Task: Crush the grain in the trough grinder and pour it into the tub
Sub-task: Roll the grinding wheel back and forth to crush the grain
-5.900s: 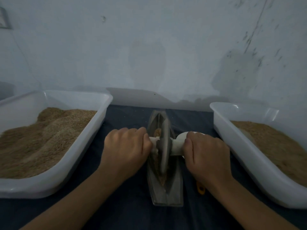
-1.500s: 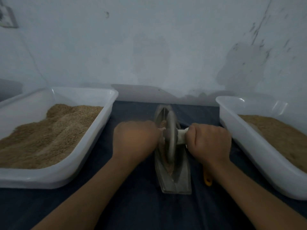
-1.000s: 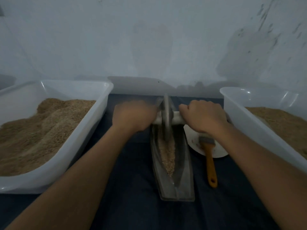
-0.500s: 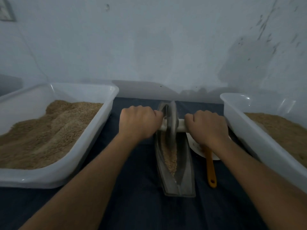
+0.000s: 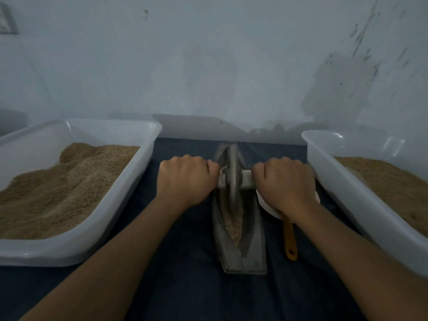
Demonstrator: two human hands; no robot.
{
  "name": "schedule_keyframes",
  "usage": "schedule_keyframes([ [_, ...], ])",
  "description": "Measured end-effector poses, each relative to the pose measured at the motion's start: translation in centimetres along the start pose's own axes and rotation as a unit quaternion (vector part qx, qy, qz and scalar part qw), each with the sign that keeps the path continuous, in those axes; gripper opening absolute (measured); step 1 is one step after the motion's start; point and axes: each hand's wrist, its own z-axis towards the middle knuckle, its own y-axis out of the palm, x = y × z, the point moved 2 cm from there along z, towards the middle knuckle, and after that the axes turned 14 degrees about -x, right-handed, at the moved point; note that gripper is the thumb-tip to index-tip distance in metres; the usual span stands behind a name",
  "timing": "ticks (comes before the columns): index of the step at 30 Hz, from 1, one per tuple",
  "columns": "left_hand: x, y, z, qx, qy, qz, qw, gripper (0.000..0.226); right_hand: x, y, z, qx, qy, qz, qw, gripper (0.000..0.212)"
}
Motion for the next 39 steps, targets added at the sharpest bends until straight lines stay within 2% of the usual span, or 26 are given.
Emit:
schedule_keyframes([
  [2, -0.5, -0.2, 0.9, -0.042, 0.027, -0.012, 0.999, 0.009, 0.2, 0.1, 2.2, -0.09, -0.035, -0.065, 0.993, 0.06],
  [3, -0.7, -0.3, 1.7, -0.076, 0.026, -0.029, 0.996, 0.011, 0.5, 0.3, 3.2, -0.133, -0.051, -0.089, 0.986, 0.055],
  [6, -1.2, -0.5, 5.1, -0.206, 0.011, -0.097, 0.974, 0.055, 1.6, 1.2, 5.5, -0.246, -0.045, -0.078, 0.965, 0.027],
  [8, -1.6, -0.5, 6.9, -0.249, -0.006, -0.126, 0.96, 0.062, 2.2, 1.7, 6.4, -0.3, -0.042, -0.055, 0.952, 0.014],
  [9, -1.8, -0.4, 7.6, -0.258, 0.009, -0.118, 0.959, 0.058, 2.1, 1.7, 6.7, -0.318, -0.055, -0.065, 0.944, 0.003],
  [12, -2.1, -0.3, 8.3, -0.285, 0.061, -0.1, 0.951, 0.041, 2.0, 1.8, 7.6, -0.368, -0.077, -0.056, 0.925, 0.025],
  [14, -2.2, -0.3, 8.1, -0.287, 0.033, -0.116, 0.95, 0.051, 1.6, 1.6, 7.7, -0.38, -0.071, -0.034, 0.922, 0.024],
  [16, -1.8, -0.6, 7.1, -0.256, -0.02, -0.144, 0.956, 0.059, 1.5, 1.3, 7.2, -0.354, -0.047, -0.029, 0.934, 0.002],
  [18, -1.3, -0.6, 5.1, -0.197, -0.034, -0.099, 0.975, 0.045, 1.3, 1.0, 5.8, -0.281, 0.002, -0.013, 0.96, 0.031],
  [20, -0.6, -0.7, 2.3, -0.103, -0.006, -0.032, 0.994, 0.022, 0.7, 0.7, 3.4, -0.138, 0.006, -0.026, 0.99, 0.044],
  [21, -0.2, -0.7, 0.9, -0.069, -0.013, -0.026, 0.997, 0.024, 0.4, 0.6, 1.9, -0.063, 0.007, -0.016, 0.998, 0.048],
  [23, 0.4, -1.2, -2.0, -0.014, -0.045, -0.057, 0.997, 0.035, -0.2, -0.2, -1.1, 0.037, -0.004, 0.024, 0.999, 0.05],
  [25, 0.7, -2.0, -3.9, 0.058, -0.051, -0.101, 0.992, 0.038, -0.2, -0.4, -3.2, 0.092, -0.041, 0.057, 0.993, 0.045],
  [27, 0.7, -2.8, -4.9, 0.118, -0.024, -0.126, 0.985, 0.042, 0.1, -0.3, -4.6, 0.125, -0.057, 0.079, 0.987, 0.041],
  [31, 0.7, -2.9, -4.9, 0.131, -0.013, -0.118, 0.984, 0.043, 0.0, -0.1, -4.7, 0.147, -0.06, 0.07, 0.985, 0.041],
  [33, 0.7, -2.3, -4.3, 0.122, -0.023, -0.093, 0.988, 0.042, 0.0, 0.1, -3.8, 0.112, -0.058, 0.045, 0.991, 0.044],
  [36, 0.5, -0.8, -2.6, 0.06, -0.028, 0.005, 0.998, 0.039, -0.2, 0.0, -1.5, 0.07, -0.026, 0.023, 0.997, 0.053],
  [39, 0.1, 0.4, 0.3, -0.003, -0.011, 0.012, 1.0, 0.027, 0.3, 0.7, 1.7, -0.012, -0.015, -0.026, 0.999, 0.056],
])
